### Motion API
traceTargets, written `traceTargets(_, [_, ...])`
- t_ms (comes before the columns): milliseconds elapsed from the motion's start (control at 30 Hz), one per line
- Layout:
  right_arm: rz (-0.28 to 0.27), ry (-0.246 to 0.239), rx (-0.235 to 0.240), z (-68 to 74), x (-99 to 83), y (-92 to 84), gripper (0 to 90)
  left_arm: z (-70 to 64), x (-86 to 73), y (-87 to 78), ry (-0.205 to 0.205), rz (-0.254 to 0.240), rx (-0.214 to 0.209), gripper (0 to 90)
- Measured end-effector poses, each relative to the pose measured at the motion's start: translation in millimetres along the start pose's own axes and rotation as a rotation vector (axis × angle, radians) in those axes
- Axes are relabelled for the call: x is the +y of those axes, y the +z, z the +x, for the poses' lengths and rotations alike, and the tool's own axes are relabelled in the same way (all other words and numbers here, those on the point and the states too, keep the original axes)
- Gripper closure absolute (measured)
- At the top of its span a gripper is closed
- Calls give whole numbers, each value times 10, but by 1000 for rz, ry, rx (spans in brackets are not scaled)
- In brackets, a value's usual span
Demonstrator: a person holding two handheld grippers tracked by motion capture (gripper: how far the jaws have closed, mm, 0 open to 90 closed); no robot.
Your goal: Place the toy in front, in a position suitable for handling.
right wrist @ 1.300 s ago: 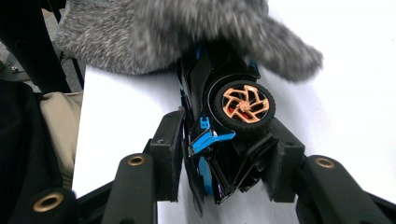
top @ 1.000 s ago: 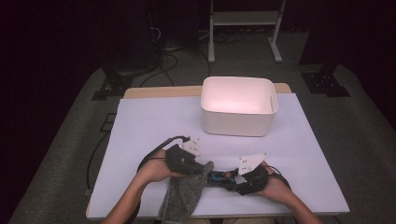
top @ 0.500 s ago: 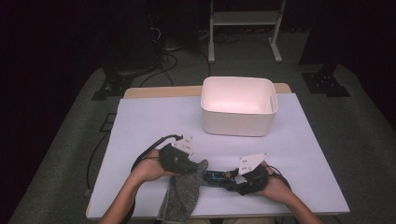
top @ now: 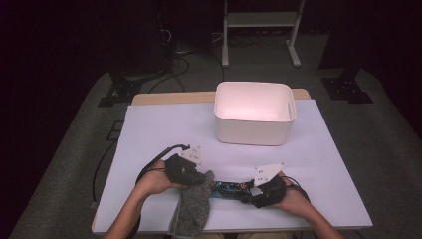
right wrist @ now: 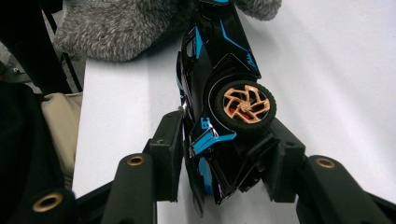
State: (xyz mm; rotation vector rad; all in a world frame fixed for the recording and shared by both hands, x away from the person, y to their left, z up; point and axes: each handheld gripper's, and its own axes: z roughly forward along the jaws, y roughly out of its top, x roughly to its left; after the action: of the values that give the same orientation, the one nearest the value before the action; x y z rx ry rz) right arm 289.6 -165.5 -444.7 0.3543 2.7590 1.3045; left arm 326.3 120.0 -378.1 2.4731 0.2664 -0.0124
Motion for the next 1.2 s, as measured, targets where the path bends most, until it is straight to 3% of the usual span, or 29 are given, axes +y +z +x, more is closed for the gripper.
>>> traceTargets(133, [1, -3, -1, -2, 2, 2, 539, -17, 100, -1, 18, -36, -34, 838])
traceTargets(300, [3, 0, -1, -2, 4, 1, 537, -69, 222, 152, 54, -3, -51, 833])
traceTargets(500, [9, 32, 5, -5, 14, 8, 512, -43, 172, 156, 25, -38, -81, 835])
traceTargets(767, [11, 27, 11, -18, 101, 29, 496, -60, 186, 157, 30, -28, -66, 835])
traceTargets(933, [35, -6, 47, -35, 186, 135, 537, -58, 193, 156, 25, -24, -68, 834])
traceTargets(1133, [37, -26, 79, -81, 211, 99, 566, -22, 206, 148, 7, -36, -67, 835])
traceTargets(1200, [48, -44, 64, -126, 230, 78, 566, 16, 233, 143, 10, -34, -60, 834])
